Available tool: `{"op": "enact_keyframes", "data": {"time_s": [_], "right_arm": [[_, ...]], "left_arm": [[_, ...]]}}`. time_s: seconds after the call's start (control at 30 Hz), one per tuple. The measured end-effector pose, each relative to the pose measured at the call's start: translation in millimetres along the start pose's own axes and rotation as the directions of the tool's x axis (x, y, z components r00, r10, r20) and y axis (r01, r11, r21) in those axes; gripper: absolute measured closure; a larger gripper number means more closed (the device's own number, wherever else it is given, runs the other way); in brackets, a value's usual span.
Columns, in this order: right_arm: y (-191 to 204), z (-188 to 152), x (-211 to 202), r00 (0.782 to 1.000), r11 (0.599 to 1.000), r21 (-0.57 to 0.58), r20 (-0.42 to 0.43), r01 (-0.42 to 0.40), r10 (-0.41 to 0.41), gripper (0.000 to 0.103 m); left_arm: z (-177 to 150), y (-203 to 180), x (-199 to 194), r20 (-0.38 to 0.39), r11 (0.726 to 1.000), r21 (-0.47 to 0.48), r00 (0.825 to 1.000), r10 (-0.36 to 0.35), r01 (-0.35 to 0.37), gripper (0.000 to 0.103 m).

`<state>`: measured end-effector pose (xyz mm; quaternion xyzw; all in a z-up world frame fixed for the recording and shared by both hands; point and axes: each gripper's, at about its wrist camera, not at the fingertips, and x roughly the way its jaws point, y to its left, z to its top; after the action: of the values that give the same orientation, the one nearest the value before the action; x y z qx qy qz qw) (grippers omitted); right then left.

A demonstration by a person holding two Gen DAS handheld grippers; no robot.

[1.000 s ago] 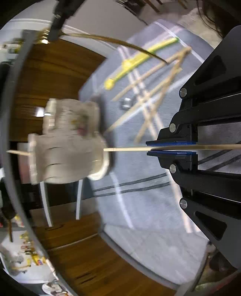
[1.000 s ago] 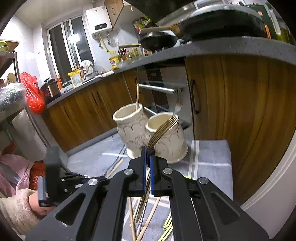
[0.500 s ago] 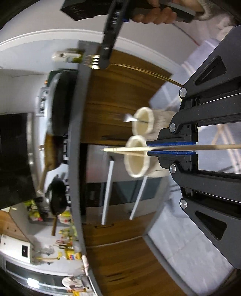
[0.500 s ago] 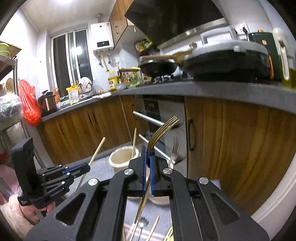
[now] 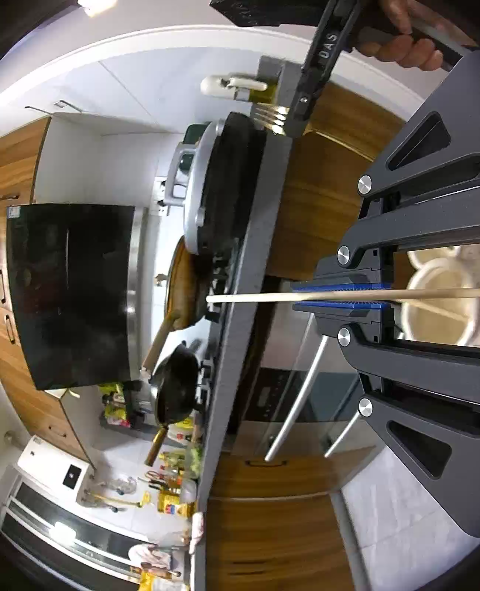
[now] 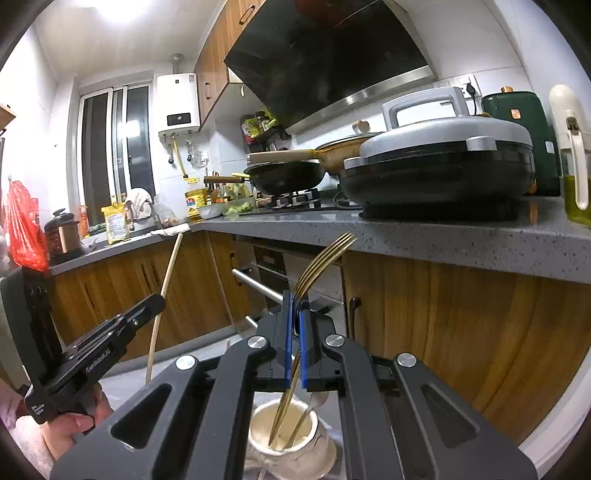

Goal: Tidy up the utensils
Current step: 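Insert the chopstick into the tall cup while the right gripper lowers the fork into the short cup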

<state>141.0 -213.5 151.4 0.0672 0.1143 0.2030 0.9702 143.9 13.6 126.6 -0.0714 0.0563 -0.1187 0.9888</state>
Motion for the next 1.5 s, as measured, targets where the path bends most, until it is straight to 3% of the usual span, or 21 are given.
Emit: {"op": "enact_keyframes", "data": {"time_s": [0.17, 0.33, 0.6, 1.13, 1.5], "right_arm": [[3.7, -10.0, 22.0, 0.999, 0.996, -0.069, 0.001, 0.054, -0.054, 0.1], [-0.3, -35.1, 43.8, 0.996, 0.995, -0.093, -0.077, 0.041, -0.049, 0.1], [-5.6, -64.4, 58.3, 0.987, 0.996, -0.088, -0.159, 0.016, -0.03, 0.1], [-10.5, -68.0, 61.3, 0.985, 0.997, -0.066, -0.163, 0.043, -0.053, 0.1], [-14.4, -69.8, 62.1, 0.982, 0.997, -0.048, -0.178, 0.053, -0.061, 0.099]], "left_arm": [[-10.3, -0.2, 26.9, -0.004, 0.999, 0.032, 1.0, 0.024, -0.024, 0.098], [-30.9, 4.6, 43.4, -0.052, 0.997, 0.056, 0.998, 0.047, -0.044, 0.098], [-59.1, 17.7, 39.0, -0.12, 0.999, 0.037, 0.992, 0.042, -0.038, 0.098], [-83.9, 21.4, 14.9, -0.19, 0.993, 0.096, 0.978, 0.087, -0.07, 0.098], [-86.4, 23.3, 12.6, -0.208, 0.994, 0.085, 0.975, 0.083, -0.066, 0.098]]}}
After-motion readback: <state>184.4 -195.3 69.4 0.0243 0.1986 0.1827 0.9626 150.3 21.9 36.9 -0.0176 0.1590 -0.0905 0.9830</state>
